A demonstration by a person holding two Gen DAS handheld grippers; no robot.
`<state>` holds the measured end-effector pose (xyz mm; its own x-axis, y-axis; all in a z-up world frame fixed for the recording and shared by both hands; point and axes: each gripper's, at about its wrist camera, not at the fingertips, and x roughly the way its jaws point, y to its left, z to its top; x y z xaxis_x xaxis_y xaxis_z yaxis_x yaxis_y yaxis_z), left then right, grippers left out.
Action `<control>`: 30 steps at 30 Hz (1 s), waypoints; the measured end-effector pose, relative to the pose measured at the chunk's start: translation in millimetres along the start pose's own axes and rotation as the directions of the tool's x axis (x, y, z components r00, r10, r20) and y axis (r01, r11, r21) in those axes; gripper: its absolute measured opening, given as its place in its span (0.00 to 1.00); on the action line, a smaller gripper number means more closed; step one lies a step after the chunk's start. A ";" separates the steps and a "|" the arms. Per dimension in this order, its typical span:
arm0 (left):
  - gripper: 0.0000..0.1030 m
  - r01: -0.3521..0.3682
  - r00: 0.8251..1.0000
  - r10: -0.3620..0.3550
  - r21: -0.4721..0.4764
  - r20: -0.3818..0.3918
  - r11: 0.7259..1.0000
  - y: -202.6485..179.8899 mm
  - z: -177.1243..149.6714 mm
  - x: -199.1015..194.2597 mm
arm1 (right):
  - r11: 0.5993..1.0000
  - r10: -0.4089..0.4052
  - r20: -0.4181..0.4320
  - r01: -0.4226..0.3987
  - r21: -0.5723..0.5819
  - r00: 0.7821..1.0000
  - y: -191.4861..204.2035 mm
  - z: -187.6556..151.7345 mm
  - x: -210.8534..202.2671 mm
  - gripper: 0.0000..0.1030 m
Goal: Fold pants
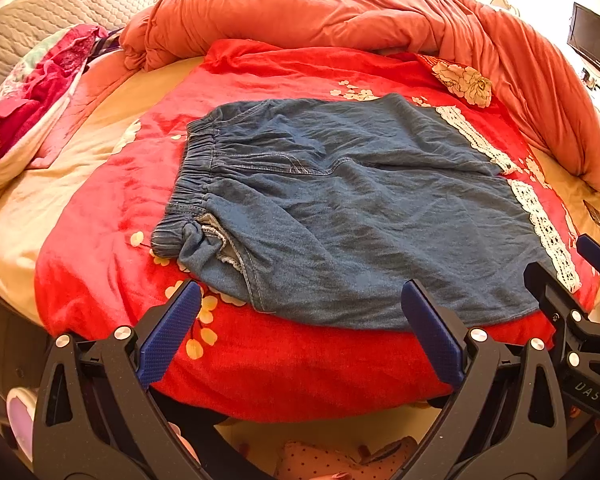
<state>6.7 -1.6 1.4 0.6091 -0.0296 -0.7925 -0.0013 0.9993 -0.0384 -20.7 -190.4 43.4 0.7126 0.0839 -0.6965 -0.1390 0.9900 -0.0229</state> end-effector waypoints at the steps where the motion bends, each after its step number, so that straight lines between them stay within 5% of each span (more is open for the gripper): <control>1: 0.91 0.001 1.000 -0.001 0.000 -0.002 1.000 0.3 1.5 1.9 | 1.000 0.001 -0.002 -0.001 0.000 1.000 -0.3 0.6 1.2 0.96; 9: 0.91 0.016 1.000 -0.016 -0.009 -0.010 1.000 6.2 11.7 17.0 | 0.999 0.041 -0.015 -0.041 0.007 0.999 -1.9 8.7 18.1 0.96; 17: 0.91 -0.008 1.000 0.007 -0.058 -0.026 0.998 44.6 44.2 41.6 | 0.983 0.186 -0.061 -0.185 0.016 0.981 -3.6 51.5 59.2 0.96; 30: 0.91 -0.057 0.997 0.055 -0.040 -0.045 0.998 122.7 148.3 117.1 | 0.921 0.247 -0.141 -0.277 -0.274 0.959 40.7 143.1 171.1 0.96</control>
<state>195.5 121.1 -5.9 0.5719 0.0248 -0.8200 -0.0681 0.9975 -0.0173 194.0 -119.6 25.9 0.5517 0.3087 -0.7748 -0.5143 0.8573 -0.0247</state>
